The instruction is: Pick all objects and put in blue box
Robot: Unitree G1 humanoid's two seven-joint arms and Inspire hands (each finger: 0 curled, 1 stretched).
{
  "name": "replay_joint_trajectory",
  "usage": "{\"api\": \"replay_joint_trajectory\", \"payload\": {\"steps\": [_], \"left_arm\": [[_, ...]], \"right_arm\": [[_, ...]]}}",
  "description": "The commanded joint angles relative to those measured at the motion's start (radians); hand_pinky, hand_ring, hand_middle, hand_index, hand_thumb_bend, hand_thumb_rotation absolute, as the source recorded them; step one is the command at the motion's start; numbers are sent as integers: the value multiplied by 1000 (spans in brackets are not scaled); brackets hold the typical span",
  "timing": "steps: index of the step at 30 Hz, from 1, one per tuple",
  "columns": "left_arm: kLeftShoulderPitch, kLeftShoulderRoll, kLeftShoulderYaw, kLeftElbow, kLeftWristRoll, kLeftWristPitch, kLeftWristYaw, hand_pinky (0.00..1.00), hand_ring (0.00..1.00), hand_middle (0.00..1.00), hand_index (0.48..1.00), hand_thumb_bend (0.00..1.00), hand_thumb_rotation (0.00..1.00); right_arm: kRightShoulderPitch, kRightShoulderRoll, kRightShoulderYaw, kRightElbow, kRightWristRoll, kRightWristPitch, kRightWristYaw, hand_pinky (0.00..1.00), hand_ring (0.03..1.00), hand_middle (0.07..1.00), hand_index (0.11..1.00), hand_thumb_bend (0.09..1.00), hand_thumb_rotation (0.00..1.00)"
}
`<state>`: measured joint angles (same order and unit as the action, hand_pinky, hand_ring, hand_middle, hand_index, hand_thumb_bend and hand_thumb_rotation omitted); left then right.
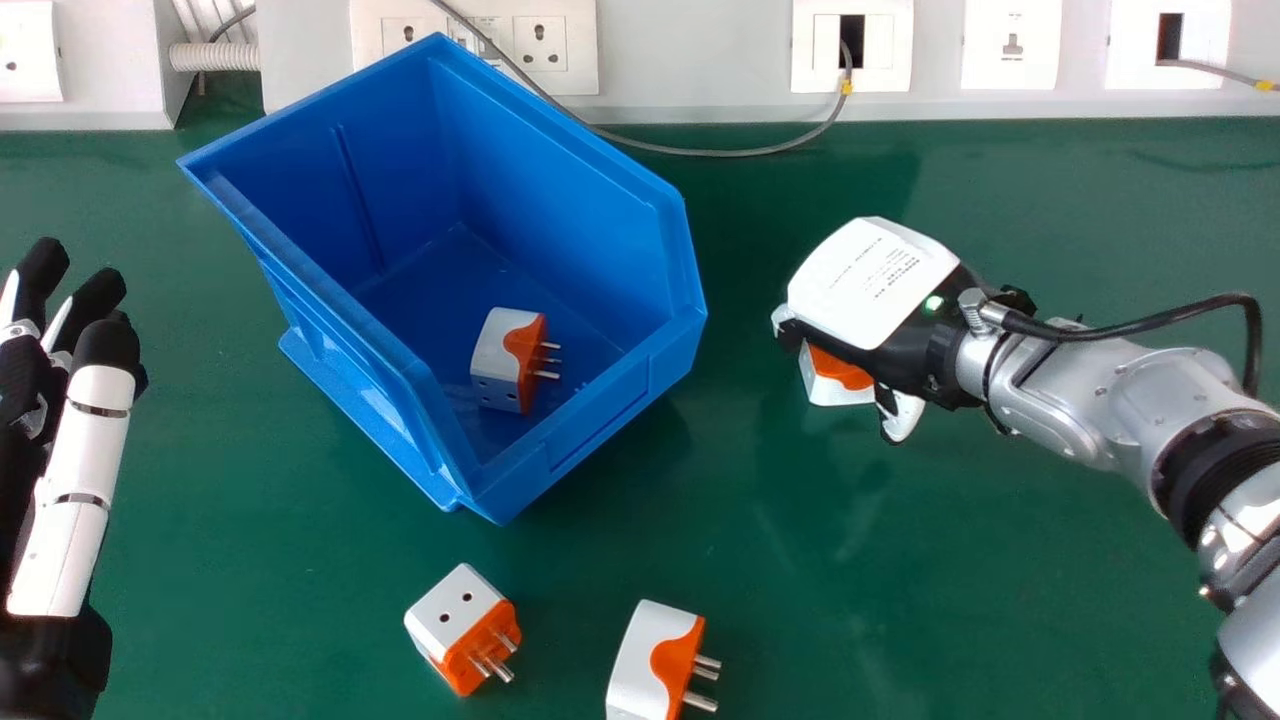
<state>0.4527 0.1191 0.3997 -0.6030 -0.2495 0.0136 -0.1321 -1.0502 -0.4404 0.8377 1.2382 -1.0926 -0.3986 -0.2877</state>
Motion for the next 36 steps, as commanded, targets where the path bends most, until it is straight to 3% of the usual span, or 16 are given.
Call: {"api": "replay_joint_trajectory", "payload": {"steps": [1,7,16,21,26,32,36], "left_arm": [[-3,11,12,-6,-15,-12,-7,951,965,954,980,441,771],[-8,13,13,-8,-23,-4,-3,948,963,952,976,443,768],[-7,16,13,-13,-33,5,3,938,958,946,971,439,760],[-9,14,7,-18,-24,8,9,935,956,944,969,437,757],[-13,13,4,-16,-24,4,8,953,964,950,976,431,760],[-13,16,12,-2,-32,-5,-2,967,971,955,982,430,765],[-10,13,16,-2,-34,0,3,970,972,956,983,436,766]], "right_arm": [[-38,-3,-37,0,42,40,5,581,737,763,704,555,0],[-22,16,-79,-12,82,102,8,610,752,770,714,568,0],[-5,42,-110,-15,113,175,10,641,774,790,738,671,28],[2,48,-134,-19,149,185,35,650,784,799,749,686,34],[7,62,-170,-22,200,197,88,666,801,819,766,694,37],[24,83,-218,-27,265,227,144,678,817,840,785,708,39],[35,96,-248,-32,301,257,171,685,824,847,797,714,31]]}}
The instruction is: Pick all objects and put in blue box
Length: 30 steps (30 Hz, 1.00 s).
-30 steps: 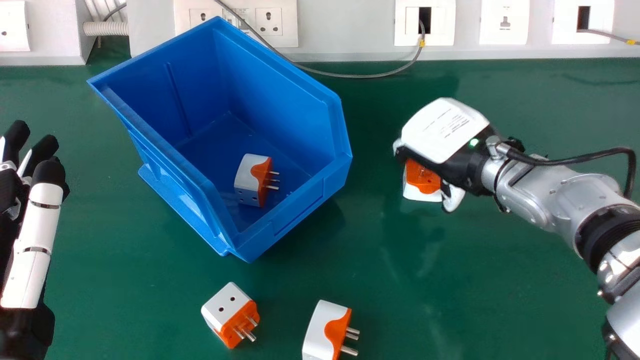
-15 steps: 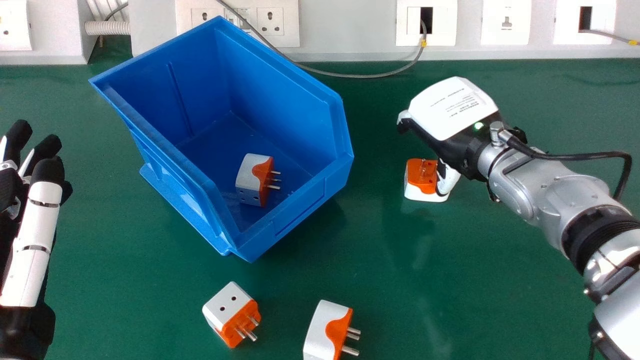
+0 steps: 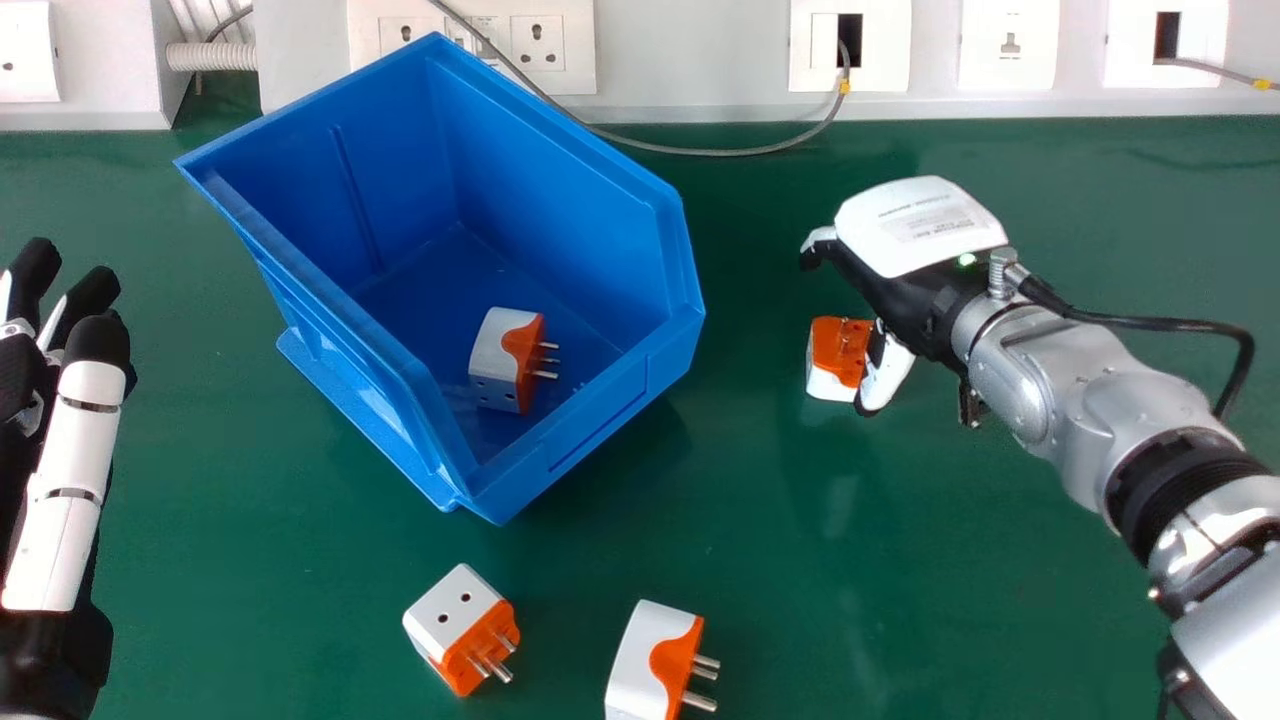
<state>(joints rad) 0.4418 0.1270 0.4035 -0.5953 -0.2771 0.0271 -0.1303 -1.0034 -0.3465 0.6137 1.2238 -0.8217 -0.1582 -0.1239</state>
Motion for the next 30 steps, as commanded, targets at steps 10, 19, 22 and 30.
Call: {"api": "replay_joint_trajectory", "payload": {"steps": [10,19,22,30], "left_arm": [[5,2,15,-9,5,-14,10,968,971,950,978,443,761],[4,8,25,-10,7,-17,8,963,968,948,975,468,759],[3,7,27,-6,8,-22,6,962,968,948,975,477,760],[-5,6,31,1,5,-28,6,964,973,952,979,505,767]], "right_arm": [[3,10,-34,-24,46,43,28,687,823,845,798,715,24],[-7,10,-19,-10,33,41,33,681,814,835,791,704,9],[-6,12,-19,-5,35,38,35,677,810,831,788,703,9],[0,23,-19,2,38,40,50,658,784,806,771,700,4]]}}
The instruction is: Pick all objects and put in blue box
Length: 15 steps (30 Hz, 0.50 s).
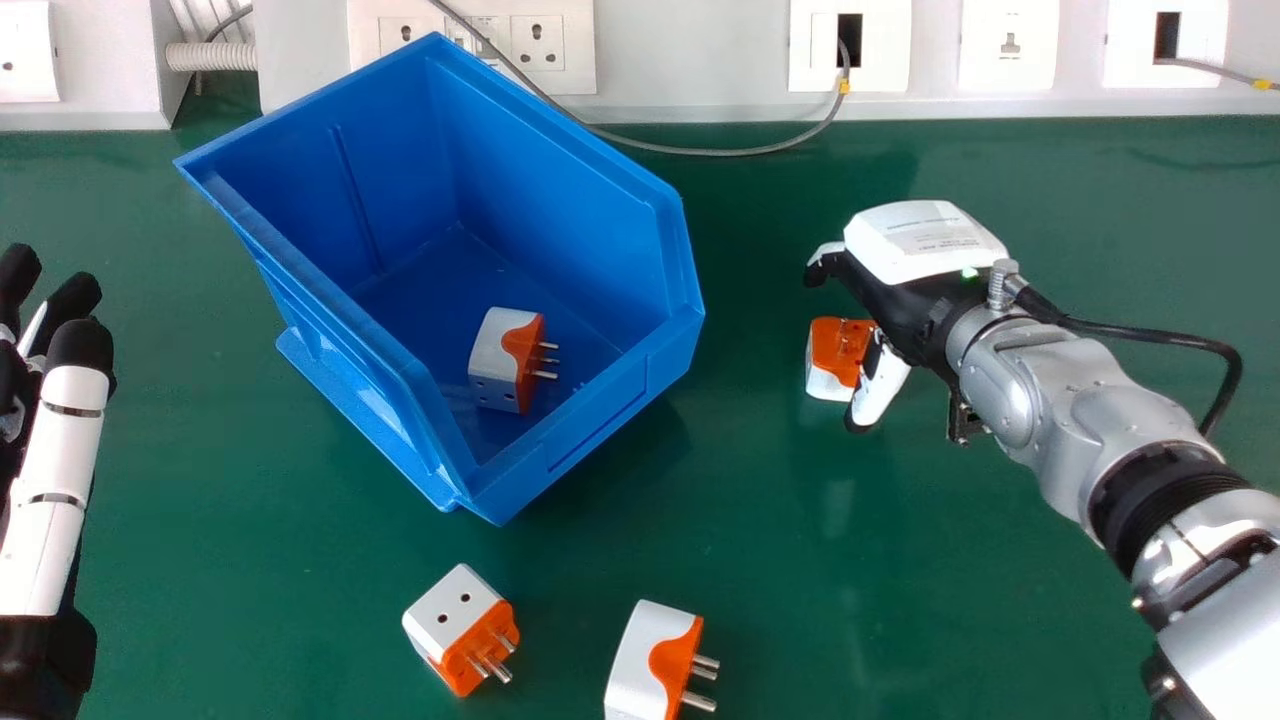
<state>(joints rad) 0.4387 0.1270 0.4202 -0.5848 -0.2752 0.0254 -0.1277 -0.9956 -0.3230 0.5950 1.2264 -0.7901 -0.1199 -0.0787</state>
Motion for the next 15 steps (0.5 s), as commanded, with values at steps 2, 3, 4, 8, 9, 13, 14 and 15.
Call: {"api": "replay_joint_trajectory", "payload": {"steps": [2,3,4,8,9,13,14,15], "left_arm": [[-2,5,15,-9,3,-28,3,961,973,953,980,512,768],[-1,4,15,-9,3,-29,2,960,973,953,980,515,768],[0,4,16,-8,1,-30,2,960,973,953,980,516,768],[1,5,20,-7,-2,-31,1,957,972,953,980,520,768],[1,5,20,-8,-2,-31,1,956,972,953,980,522,768],[3,7,27,-6,-7,-30,-4,950,970,952,980,525,767],[3,7,28,-7,-6,-29,-4,949,969,952,978,524,766],[3,7,28,-8,-5,-28,-4,948,968,951,977,523,766]], "right_arm": [[-5,4,-3,2,10,5,9,655,780,803,769,698,2],[-3,5,-4,0,12,5,14,653,777,802,768,696,1],[0,7,-6,-1,14,6,20,652,776,802,768,696,1],[11,12,-3,-5,12,10,33,652,775,802,767,687,0],[12,12,-1,-5,11,11,33,651,775,802,767,685,0],[27,19,2,-10,7,16,36,650,770,803,765,680,0],[32,21,2,-11,8,17,37,649,768,803,764,679,0],[36,23,1,-12,9,17,37,648,766,801,762,678,0]]}}
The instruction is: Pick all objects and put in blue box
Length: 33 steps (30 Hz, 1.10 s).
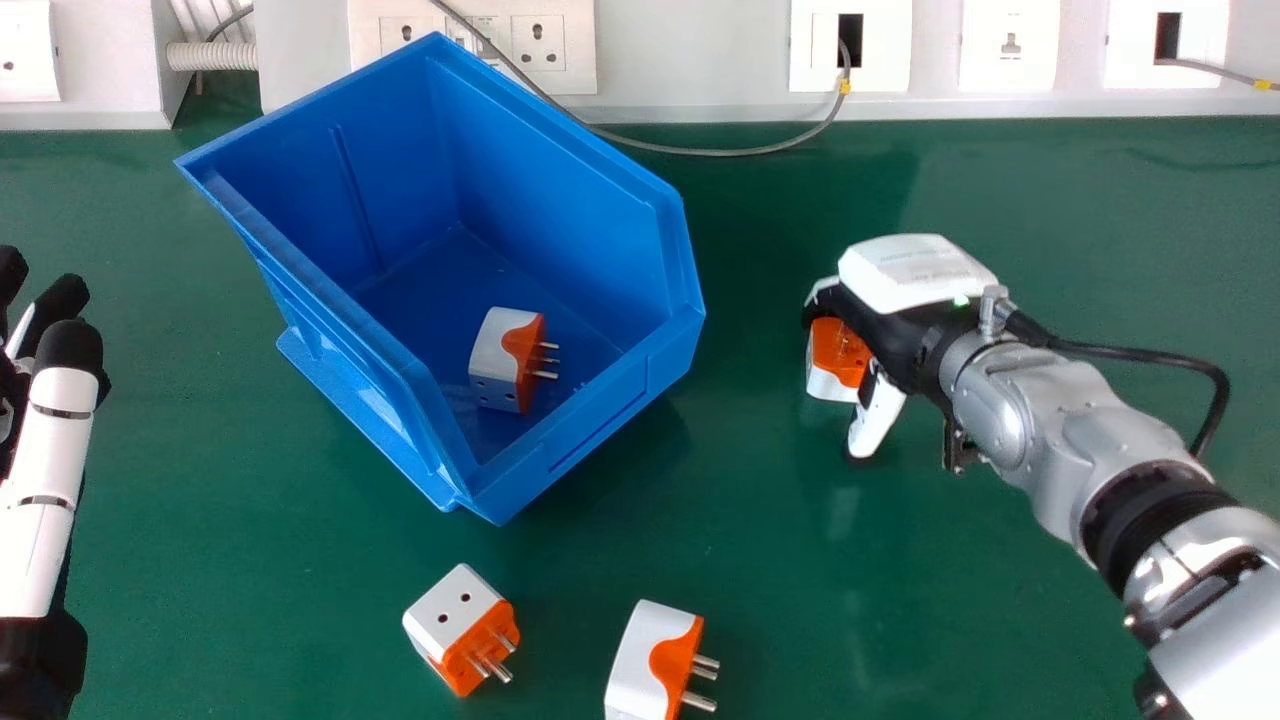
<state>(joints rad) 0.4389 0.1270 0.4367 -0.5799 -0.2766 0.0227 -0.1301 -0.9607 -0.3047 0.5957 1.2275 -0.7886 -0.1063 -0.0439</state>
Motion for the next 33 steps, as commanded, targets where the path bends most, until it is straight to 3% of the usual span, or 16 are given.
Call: {"api": "replay_joint_trajectory", "payload": {"steps": [1,15,25,30,33], "left_arm": [[3,8,13,-13,-4,-24,-3,947,967,949,976,521,765],[13,26,33,-25,4,-19,-9,935,959,941,969,496,758],[14,28,32,-37,19,-10,-1,903,942,928,964,474,756],[24,25,38,-63,8,4,1,895,938,923,959,470,755],[31,24,42,-73,3,6,1,889,935,918,948,471,753]], "right_arm": [[6,7,1,-15,8,4,1,647,764,799,760,677,0],[18,21,-6,-18,17,39,25,627,746,789,749,670,0],[17,21,0,-25,12,47,19,604,720,764,742,656,0],[23,14,-5,-30,15,32,-4,595,709,753,738,648,0],[27,12,-6,-32,15,24,-23,541,655,702,697,613,0]]}}
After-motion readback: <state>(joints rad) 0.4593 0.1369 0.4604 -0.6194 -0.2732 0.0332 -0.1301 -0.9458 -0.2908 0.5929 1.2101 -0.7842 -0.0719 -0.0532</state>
